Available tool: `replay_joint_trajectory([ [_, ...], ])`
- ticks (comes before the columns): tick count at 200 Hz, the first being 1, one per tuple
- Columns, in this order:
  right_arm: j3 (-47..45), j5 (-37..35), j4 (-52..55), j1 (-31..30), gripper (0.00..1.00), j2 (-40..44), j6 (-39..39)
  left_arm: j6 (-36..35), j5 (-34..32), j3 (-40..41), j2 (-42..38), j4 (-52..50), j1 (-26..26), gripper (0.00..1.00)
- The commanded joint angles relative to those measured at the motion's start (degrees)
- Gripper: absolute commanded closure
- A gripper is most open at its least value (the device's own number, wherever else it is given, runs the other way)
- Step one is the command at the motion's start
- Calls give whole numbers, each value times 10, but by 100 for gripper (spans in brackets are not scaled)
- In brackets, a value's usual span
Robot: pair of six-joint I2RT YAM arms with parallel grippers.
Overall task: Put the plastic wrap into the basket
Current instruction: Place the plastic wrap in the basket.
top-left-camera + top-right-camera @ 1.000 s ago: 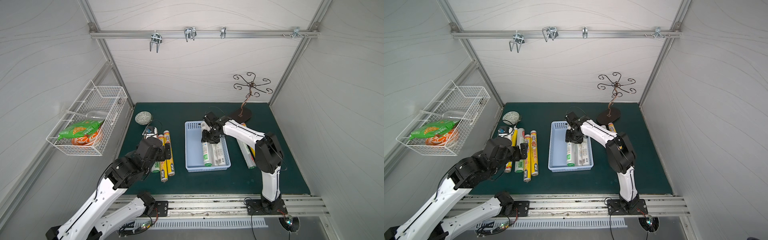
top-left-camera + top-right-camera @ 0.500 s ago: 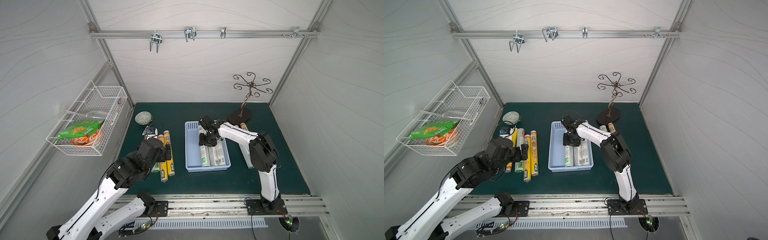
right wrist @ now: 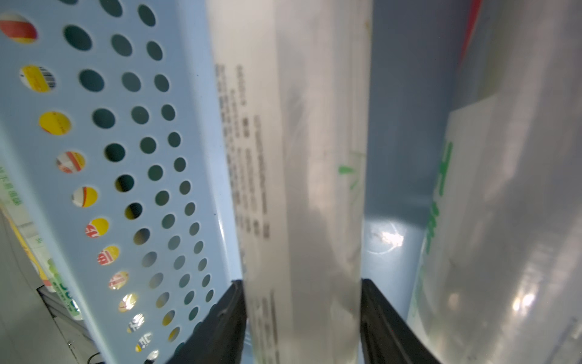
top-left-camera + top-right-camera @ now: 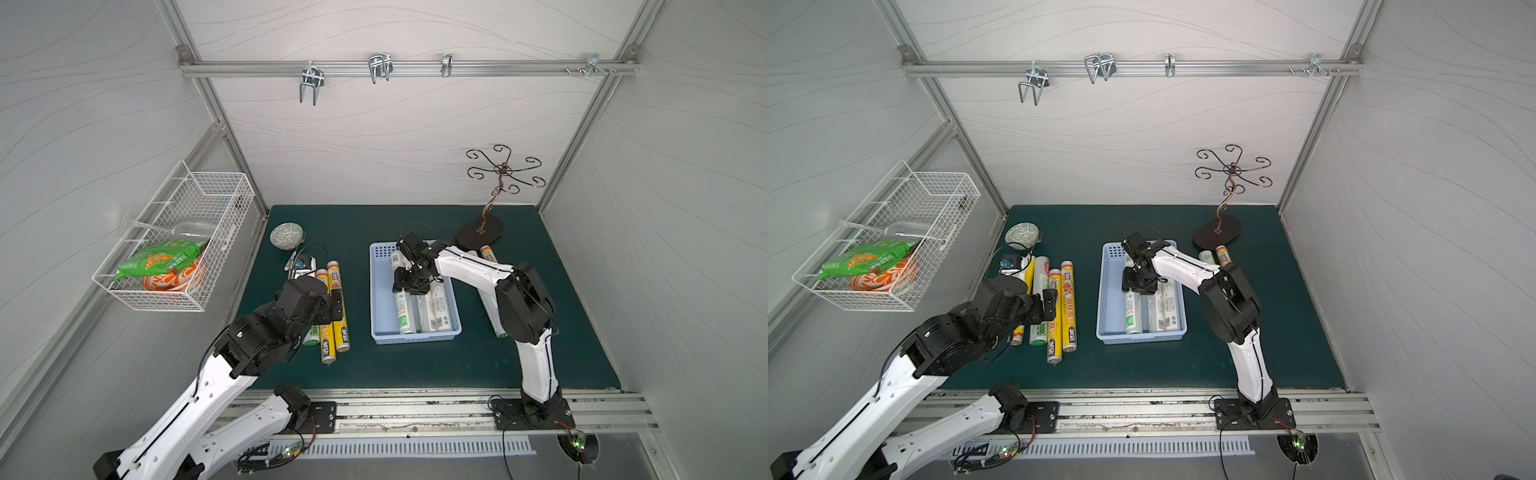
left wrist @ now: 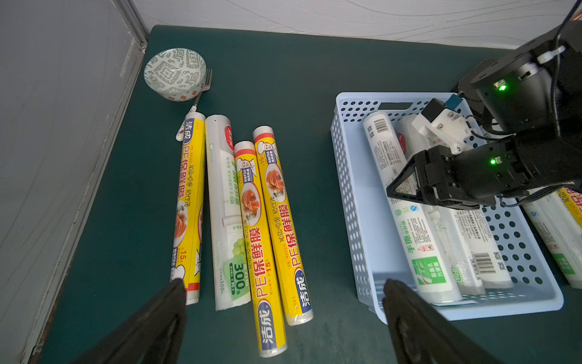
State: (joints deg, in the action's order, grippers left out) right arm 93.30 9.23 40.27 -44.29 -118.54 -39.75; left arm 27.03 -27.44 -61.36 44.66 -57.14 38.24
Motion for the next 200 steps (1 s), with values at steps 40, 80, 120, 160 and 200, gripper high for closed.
replay_joint_trajectory([
  [40, 13, 39, 3, -5, 33, 33, 0, -4, -4, -11, 4, 16, -2, 1],
  [80, 10, 47, 18, -1, 33, 68, 12, -4, -4, -8, 7, 21, -2, 1],
  [120, -3, 51, 31, 9, 33, 110, 26, 3, -2, 1, 20, 29, -3, 1],
  [160, -29, 59, 43, 29, 33, 158, 42, 12, 10, 10, 36, 36, -4, 1],
  [200, -66, 62, 55, 59, 33, 205, 74, 25, 42, 24, 57, 44, -26, 1],
])
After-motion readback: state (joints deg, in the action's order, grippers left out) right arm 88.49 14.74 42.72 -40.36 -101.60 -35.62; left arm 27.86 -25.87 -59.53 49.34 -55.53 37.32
